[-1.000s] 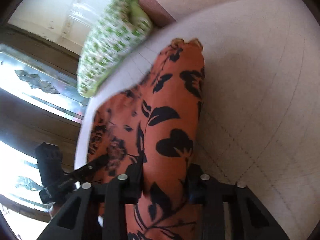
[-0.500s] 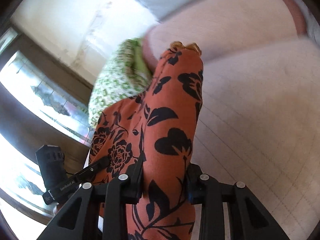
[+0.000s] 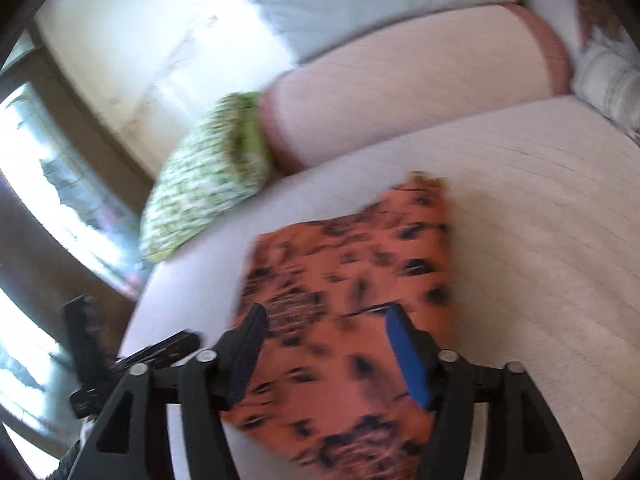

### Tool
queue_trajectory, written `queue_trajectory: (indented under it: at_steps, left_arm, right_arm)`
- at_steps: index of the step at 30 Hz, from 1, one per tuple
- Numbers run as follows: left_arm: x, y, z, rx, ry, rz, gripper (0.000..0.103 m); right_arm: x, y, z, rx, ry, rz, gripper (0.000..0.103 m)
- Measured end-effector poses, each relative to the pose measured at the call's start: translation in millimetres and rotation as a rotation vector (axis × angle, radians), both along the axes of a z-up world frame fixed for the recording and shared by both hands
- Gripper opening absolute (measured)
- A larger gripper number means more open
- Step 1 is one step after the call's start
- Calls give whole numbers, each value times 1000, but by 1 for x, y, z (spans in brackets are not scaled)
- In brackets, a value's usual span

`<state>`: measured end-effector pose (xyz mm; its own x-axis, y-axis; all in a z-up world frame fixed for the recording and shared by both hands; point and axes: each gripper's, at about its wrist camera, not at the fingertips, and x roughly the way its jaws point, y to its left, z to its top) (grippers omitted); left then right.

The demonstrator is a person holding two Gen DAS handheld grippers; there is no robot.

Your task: Fold small clothes

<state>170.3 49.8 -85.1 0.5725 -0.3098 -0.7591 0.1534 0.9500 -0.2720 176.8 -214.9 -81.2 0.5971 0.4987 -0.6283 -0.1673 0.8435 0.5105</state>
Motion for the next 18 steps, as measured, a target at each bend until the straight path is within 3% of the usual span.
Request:
queue_trajectory:
  at_steps: [2,4,9,10,14,18]
  left_arm:
    - [-7,-9,5,19,-9,0,62]
    - [-13,-10,8,38,-10,4,63]
    - [-34,-6,22,55,-37,23,72]
    - [-37,-5,23,50,-32,22,72]
    - [-51,-4,32,36,-20,29,72]
    - [-67,-1,45,79,-52,58,80]
  right_arm:
    - [0,-1,-21,-31,66,5,75]
    - [12,-6,-53,-76,196,-64,75]
    - [-18,3,-10,-71,66,-58,79]
    - [-16,3,-7,-84,65,-55,85]
    - [-3,5,-37,-185,185,-105,86]
    - [-31,11,6,-153,73,-114,86]
